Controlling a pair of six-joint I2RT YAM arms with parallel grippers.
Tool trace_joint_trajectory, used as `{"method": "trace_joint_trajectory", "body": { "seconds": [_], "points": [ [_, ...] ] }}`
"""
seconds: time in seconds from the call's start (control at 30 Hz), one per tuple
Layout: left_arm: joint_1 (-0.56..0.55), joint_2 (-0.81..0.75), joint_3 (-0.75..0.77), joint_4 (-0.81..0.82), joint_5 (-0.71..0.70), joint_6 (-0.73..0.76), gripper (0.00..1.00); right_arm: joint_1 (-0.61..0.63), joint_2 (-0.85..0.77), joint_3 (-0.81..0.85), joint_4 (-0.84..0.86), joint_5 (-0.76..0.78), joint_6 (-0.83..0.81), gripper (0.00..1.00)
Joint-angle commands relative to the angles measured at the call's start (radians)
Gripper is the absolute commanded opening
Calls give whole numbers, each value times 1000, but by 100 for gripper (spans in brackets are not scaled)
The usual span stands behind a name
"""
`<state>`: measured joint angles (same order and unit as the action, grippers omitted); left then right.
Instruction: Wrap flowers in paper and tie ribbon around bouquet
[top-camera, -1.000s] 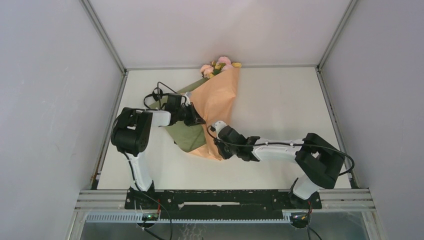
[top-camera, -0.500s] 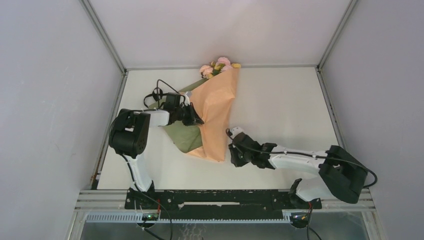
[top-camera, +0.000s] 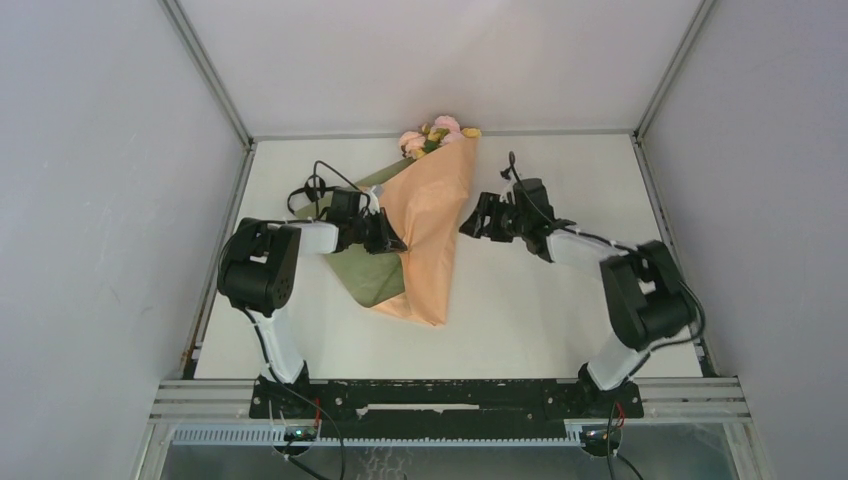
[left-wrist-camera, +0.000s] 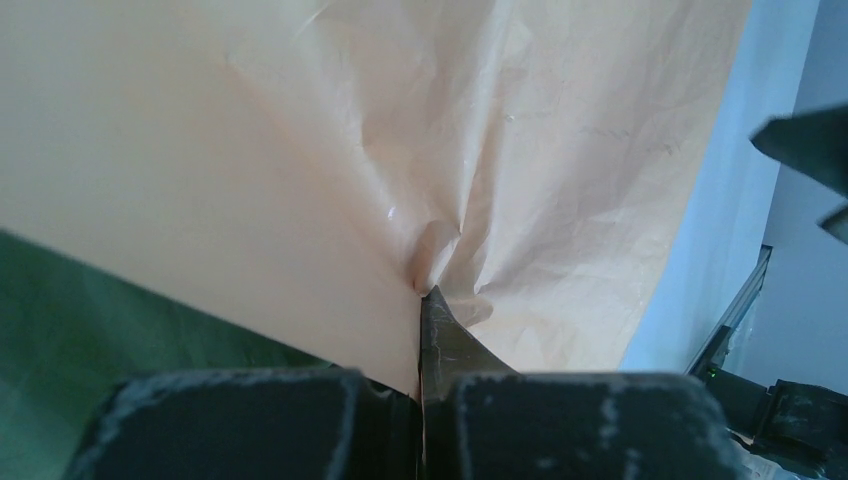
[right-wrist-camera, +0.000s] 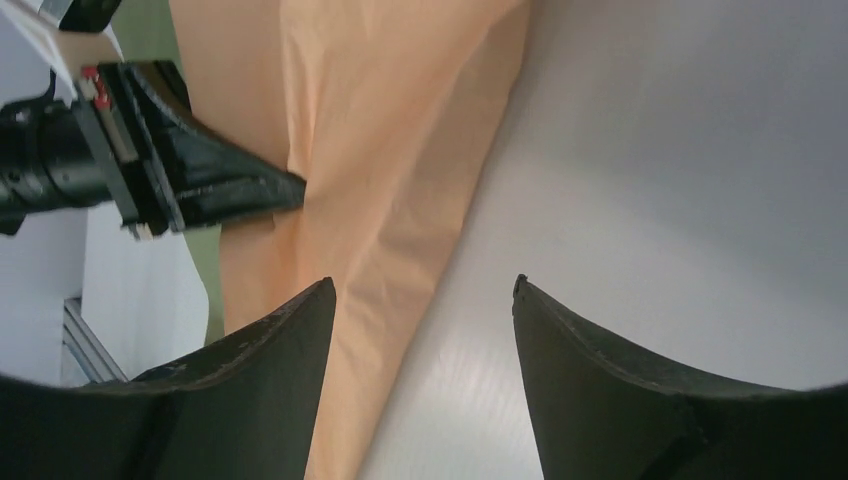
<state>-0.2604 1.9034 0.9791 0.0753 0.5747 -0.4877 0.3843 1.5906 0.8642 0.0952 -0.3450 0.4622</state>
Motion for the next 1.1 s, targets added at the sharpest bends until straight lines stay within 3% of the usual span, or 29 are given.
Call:
{"method": "trace_joint_trajectory", "body": {
  "seconds": [0.0,0.13,0.2,0.4,0.47,0.63,0.83,1.07],
  "points": [
    [2,-44,-24,16,-4,32,0,-4,168,144,134,-109,89,74],
    [2,-41,-26,17,2,28,0,-13,306,267,132,-103,108,71],
    [2,-43,-27,15,1,28,0,-26,360,306,109,-92,108,63],
    [3,-37,-29,11,-10,33,0,-96,412,318,126,-102,114,11],
    [3,-34,-28,9,-11,34,0,-113,416,319,137,-118,116,0],
    [3,-39,-29,6,-19,43,0,-163,410,348,76,-100,72,0],
    [-1,-40,-30,6,-20,44,0,-195,392,412,-63,-89,-20,9],
    [-7,-44,-30,6,-26,51,0,5,181,353,-182,29,-130,12]
  ]
}}
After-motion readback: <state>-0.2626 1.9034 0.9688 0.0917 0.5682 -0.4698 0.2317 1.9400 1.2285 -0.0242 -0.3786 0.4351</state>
